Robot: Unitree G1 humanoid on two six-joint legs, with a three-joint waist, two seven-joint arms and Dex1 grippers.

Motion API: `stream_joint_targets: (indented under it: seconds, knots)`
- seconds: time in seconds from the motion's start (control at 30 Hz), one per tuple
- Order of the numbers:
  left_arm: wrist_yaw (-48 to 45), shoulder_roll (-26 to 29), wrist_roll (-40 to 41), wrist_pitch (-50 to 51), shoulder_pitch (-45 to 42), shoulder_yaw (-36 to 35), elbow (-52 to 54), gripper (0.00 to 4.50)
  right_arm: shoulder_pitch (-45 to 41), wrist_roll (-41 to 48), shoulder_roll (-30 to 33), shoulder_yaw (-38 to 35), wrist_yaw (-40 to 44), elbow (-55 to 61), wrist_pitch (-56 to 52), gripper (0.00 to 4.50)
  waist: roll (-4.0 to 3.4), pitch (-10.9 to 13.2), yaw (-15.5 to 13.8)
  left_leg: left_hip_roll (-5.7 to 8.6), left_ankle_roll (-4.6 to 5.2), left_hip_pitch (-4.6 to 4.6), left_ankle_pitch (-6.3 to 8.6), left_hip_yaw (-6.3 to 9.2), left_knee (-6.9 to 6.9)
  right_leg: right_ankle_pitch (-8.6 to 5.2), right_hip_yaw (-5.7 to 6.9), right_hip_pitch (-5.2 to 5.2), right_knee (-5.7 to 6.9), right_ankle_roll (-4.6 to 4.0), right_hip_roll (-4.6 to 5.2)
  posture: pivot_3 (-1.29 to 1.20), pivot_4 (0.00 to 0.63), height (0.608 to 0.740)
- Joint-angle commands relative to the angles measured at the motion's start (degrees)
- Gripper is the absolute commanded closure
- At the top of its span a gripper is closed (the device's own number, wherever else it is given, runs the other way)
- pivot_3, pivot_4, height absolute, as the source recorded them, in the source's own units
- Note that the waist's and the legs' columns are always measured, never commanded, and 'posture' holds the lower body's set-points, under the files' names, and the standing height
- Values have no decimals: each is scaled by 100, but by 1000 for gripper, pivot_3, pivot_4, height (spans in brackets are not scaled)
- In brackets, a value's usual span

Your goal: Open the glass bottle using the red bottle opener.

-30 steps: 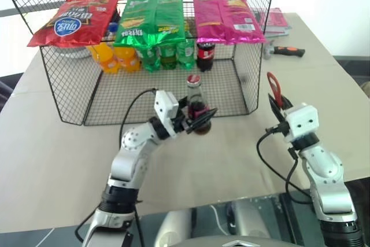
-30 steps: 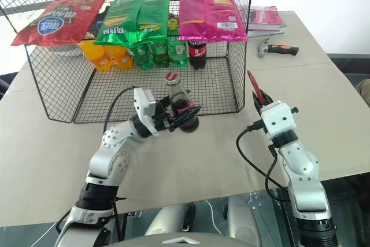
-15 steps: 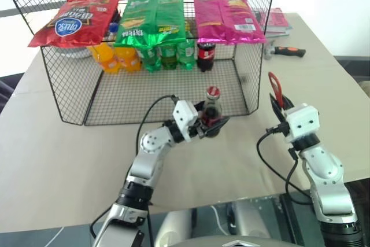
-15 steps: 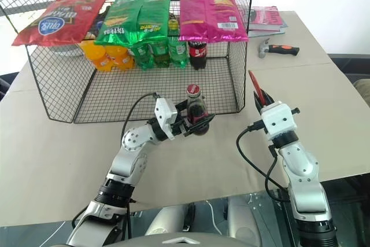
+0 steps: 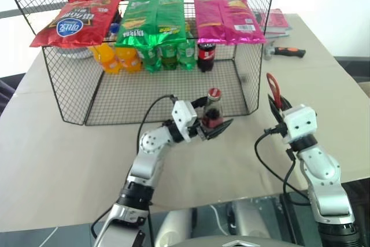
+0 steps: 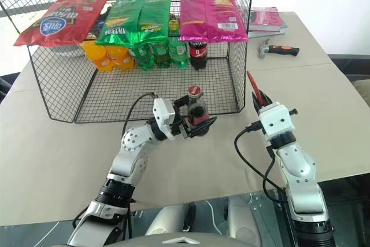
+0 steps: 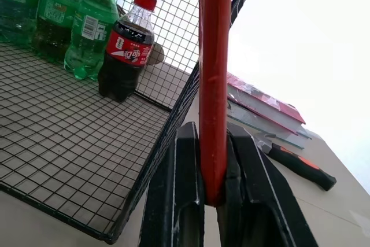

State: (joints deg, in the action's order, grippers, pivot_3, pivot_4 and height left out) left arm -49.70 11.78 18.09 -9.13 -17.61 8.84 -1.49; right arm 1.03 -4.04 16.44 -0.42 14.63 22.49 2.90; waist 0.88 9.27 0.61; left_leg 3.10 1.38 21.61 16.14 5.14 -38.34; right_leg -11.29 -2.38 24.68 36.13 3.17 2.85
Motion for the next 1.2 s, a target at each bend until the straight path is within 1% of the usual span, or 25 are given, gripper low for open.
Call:
stream_joint_targets:
  seconds: [0.03,0.33,0.67,1.2]
  knots:
    - [36,-23,313,89,-123,-146,514,46,-83,17,-24,16,-25,194,134,4500,0,0,-1,0,0,0,0,0,0,0,0,0,0,0,0,0,150,740]
    - [-60,151,639,392,34,-239,910,46,-136,21,-14,43,-25,105,179,4500,0,-1,2,0,0,-1,0,-1,-2,0,-1,-1,2,0,0,0,150,740]
    - [-169,518,809,569,277,-357,1174,46,-257,25,15,28,-7,-29,242,4500,0,-1,2,0,0,-3,0,-1,-2,0,-1,-1,4,0,-2,0,150,740]
    - [-25,390,822,737,138,-301,1249,46,-443,19,17,65,38,-218,350,4500,-1,-2,5,0,0,-4,0,-2,-2,0,-2,-2,4,0,-1,0,150,740]
